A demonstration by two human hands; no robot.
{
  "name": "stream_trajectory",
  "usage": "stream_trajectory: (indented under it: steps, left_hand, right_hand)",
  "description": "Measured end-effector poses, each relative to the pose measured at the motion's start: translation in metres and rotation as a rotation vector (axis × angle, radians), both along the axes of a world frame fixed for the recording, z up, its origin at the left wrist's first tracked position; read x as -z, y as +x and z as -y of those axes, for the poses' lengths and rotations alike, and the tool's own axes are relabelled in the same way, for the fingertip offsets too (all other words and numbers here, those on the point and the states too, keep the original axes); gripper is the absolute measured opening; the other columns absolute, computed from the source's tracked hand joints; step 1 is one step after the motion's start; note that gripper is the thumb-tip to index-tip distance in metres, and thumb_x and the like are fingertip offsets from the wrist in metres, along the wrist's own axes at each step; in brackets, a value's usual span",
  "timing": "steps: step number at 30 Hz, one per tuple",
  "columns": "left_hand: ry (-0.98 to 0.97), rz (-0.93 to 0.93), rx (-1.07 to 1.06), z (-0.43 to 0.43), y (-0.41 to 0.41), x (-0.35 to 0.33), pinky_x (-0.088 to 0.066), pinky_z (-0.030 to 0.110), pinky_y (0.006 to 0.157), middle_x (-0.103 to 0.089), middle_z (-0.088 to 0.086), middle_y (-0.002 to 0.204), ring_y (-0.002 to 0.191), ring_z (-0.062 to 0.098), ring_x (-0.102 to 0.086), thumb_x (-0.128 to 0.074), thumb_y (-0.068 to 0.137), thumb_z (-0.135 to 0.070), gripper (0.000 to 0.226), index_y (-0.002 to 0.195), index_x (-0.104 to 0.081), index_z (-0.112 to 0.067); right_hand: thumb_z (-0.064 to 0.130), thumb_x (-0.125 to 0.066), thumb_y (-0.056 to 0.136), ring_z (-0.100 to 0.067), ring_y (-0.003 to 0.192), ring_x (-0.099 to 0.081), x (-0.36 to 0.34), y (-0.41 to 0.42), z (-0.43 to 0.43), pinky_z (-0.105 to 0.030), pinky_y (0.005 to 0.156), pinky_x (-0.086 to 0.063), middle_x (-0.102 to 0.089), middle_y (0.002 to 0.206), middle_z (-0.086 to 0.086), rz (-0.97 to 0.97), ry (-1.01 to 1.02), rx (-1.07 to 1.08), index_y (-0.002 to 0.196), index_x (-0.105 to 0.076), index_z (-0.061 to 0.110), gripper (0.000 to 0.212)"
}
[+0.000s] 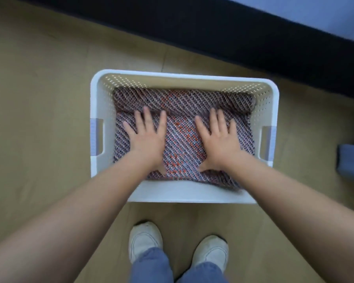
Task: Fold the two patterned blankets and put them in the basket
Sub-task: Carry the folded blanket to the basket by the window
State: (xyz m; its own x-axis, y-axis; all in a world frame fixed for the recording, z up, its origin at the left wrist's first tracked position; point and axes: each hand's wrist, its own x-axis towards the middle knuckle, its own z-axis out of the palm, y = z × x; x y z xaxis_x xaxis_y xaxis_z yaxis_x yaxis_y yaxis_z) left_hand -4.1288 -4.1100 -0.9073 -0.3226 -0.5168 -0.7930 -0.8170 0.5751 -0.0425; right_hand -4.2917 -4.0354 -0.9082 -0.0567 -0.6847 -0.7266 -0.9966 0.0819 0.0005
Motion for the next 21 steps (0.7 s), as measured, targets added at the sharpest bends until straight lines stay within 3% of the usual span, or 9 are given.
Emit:
stream_trajectory:
  steps: [3, 12, 15, 17, 21]
  left_hand:
    - [-0.002, -0.139, 0.046, -0.012, 0.000, 0.003, 0.003, 0.070, 0.104, 0.041, 0.014, 0.144, 0.136, 0.042, 0.028, -0.077, 0.041, -0.070, 0.157, 0.127, 0.046, -0.027]
    - [-0.078, -0.128, 0.036, 0.002, 0.006, 0.075, 0.006, 0.073, 0.100, 0.036, 0.016, 0.143, 0.136, 0.048, 0.021, -0.063, 0.022, -0.088, 0.160, 0.112, 0.057, -0.033]
    - [-0.057, -0.025, 0.074, 0.006, -0.003, 0.053, 0.000, 0.074, 0.101, 0.033, 0.020, 0.146, 0.136, 0.050, 0.021, -0.068, 0.028, -0.083, 0.162, 0.123, 0.051, -0.028]
    - [-0.037, 0.032, 0.072, 0.002, -0.013, 0.020, -0.005, 0.073, 0.102, 0.025, 0.022, 0.151, 0.138, 0.049, 0.014, -0.074, 0.037, -0.076, 0.158, 0.136, 0.037, -0.023]
    - [-0.013, -0.011, 0.015, -0.030, -0.022, -0.075, -0.007, 0.066, 0.108, 0.012, 0.017, 0.156, 0.142, 0.043, 0.004, -0.073, 0.058, -0.066, 0.136, 0.145, 0.018, -0.014]
  right_hand:
    - [0.073, -0.070, 0.050, -0.034, 0.139, 0.026, 0.000, 0.023, -0.009, -0.057, 0.110, 0.010, 0.031, 0.150, -0.016, 0.112, -0.091, -0.037, 0.127, 0.044, 0.026, 0.146]
    - [0.085, -0.063, 0.036, -0.029, 0.114, 0.056, 0.070, 0.008, -0.011, -0.055, 0.091, 0.035, 0.059, 0.125, -0.008, 0.106, -0.133, -0.011, 0.119, 0.052, 0.035, 0.150]
    - [0.083, -0.064, 0.041, -0.034, 0.130, 0.041, 0.057, 0.008, -0.007, -0.058, 0.099, 0.026, 0.043, 0.143, -0.011, 0.085, -0.097, -0.014, 0.118, 0.052, 0.034, 0.147]
    - [0.075, -0.068, 0.051, -0.035, 0.138, 0.029, 0.030, 0.013, -0.007, -0.059, 0.105, 0.017, 0.035, 0.149, -0.013, 0.083, -0.035, 0.009, 0.127, 0.045, 0.031, 0.143]
    - [0.045, -0.066, 0.078, -0.028, 0.143, 0.017, -0.065, 0.017, -0.033, -0.054, 0.113, 0.003, 0.024, 0.154, -0.011, 0.207, -0.050, 0.238, 0.145, 0.016, 0.028, 0.107]
